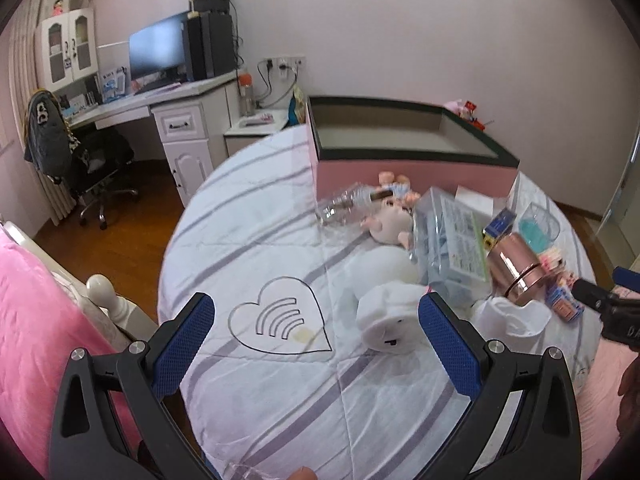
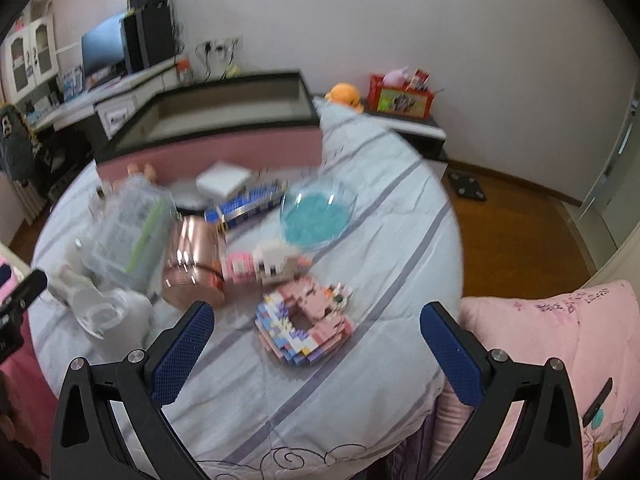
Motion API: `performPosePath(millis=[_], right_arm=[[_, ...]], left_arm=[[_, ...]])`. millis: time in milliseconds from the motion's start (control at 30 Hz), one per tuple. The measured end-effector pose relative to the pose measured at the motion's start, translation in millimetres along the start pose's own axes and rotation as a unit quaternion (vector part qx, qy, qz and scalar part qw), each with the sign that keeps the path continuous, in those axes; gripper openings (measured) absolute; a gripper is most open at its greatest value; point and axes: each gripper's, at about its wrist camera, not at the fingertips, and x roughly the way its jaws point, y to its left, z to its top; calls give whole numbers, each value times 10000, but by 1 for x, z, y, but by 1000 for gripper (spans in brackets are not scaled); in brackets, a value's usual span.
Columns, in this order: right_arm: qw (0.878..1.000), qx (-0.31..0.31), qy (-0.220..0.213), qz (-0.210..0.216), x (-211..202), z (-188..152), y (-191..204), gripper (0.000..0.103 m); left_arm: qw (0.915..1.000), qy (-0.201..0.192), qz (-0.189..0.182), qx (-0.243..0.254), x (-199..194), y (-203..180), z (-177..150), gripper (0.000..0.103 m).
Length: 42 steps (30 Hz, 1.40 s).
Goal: Organize rigid objects
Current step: 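Grasp the white toy figure with the left tool while the right tool grasps the pink block donut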
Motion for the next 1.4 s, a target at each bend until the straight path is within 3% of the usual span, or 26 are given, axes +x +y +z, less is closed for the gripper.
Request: performPosePath(millis=[167, 367, 533, 600, 800, 1033, 1067, 1100, 1133, 1167, 1233, 1267, 1300, 1367, 1400], right_arm=[[9997, -89, 236, 64, 26, -6, 2, 100], [9993, -143, 284, 189, 44, -10, 3, 87], [9991, -229, 146, 321, 41, -9, 8, 63], [9990, -230, 136, 349, 39, -10, 9, 63], [9985, -103, 109, 533, 35, -11, 2, 63], [9979, -129, 132, 628, 32, -9, 4, 63], [9978, -136, 145, 626, 32, -10, 3, 63], [9979, -140, 151, 621, 33, -10, 4, 63], [9979, -142, 150, 617, 33, -10, 3, 63], [9979, -132, 150, 621, 33, -10, 3, 63], [9979, -127, 156, 616, 34, -9, 3, 63], [9979, -130, 160, 610, 35, -9, 3, 63], [9979, -133, 164, 606, 36, -9, 3, 63], [9979, -125, 160, 610, 36, -8, 3, 63], [9979, -116, 154, 619, 35, -8, 3, 63]], left_arm=[[9996, 101, -269, -43, 11, -5, 3, 103], [9985, 203, -461, 217, 29, -23, 4, 103], [9968, 340, -708, 116, 43, -25, 3, 99], [9939, 481, -990, -23, 50, -23, 3, 81], [9917, 550, -1164, -66, 49, -18, 2, 51], [9928, 561, -1061, -28, 49, -8, 5, 53], [9936, 543, -991, -27, 50, -8, 6, 67], [9947, 511, -895, -29, 50, -7, 8, 90], [9960, 428, -781, -55, 48, -6, 9, 98], [9973, 277, -667, -106, 45, -4, 11, 103], [9970, 225, -733, -130, 46, -3, 16, 101], [9968, 279, -739, -143, 50, -2, 18, 92], [9965, 377, -741, -133, 54, -1, 18, 76], [9940, 631, -888, -132, 66, -2, 14, 59], [9947, 610, -824, -99, 66, -3, 13, 57]])
